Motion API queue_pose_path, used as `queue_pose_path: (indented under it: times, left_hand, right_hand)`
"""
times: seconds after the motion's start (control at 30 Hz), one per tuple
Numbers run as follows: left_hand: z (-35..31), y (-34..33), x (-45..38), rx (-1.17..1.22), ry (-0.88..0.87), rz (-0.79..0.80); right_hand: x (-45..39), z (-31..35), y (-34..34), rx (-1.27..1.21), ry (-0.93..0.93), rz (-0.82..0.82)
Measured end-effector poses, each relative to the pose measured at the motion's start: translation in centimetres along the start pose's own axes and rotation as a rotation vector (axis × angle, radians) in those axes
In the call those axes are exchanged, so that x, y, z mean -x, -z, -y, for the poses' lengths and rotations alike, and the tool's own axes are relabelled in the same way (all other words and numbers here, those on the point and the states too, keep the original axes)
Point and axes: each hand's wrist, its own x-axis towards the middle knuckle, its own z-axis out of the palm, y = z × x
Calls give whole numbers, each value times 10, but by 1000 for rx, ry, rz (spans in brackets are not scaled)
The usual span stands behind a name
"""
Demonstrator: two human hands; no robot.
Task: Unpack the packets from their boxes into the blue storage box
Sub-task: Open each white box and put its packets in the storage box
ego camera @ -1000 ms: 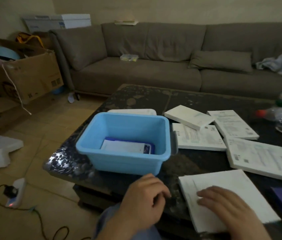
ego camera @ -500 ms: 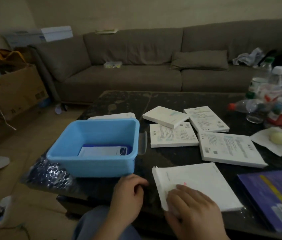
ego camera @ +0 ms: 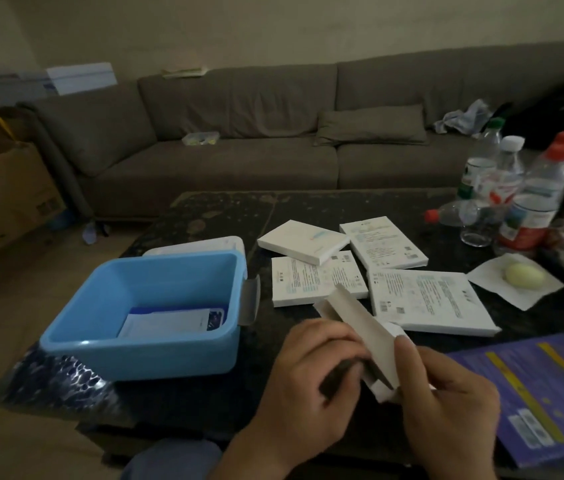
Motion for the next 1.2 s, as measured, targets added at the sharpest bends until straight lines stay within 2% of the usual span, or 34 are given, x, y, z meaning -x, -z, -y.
queue_pose_path:
  times: [0.1, 0.17, 0.3, 0.67, 0.83, 1.0, 1.2]
  left_hand:
    - [6, -2, 3, 38, -17, -12]
    - [5, -2, 3, 31, -44, 48]
    - [0, -3, 0, -58, -98, 199]
    - [2, 7, -6, -328, -289, 408]
    - [13, 2, 5, -353, -375, 221]
    - [18, -1, 19, -350, -380, 43]
    - [25, 28, 35, -60, -289, -220]
  right_hand:
    - [-2, 1, 4, -51, -5, -50]
    - [-3, -1, 6, -78, -18, -62]
    - [-2, -1, 8, -77, 22, -67]
    - [1, -7, 8, 44, 149, -25]
    - [5, -11, 4, 41, 200, -13]
    - [8, -11, 2, 25, 223, -20]
    - [13, -11, 0, 52, 208, 40]
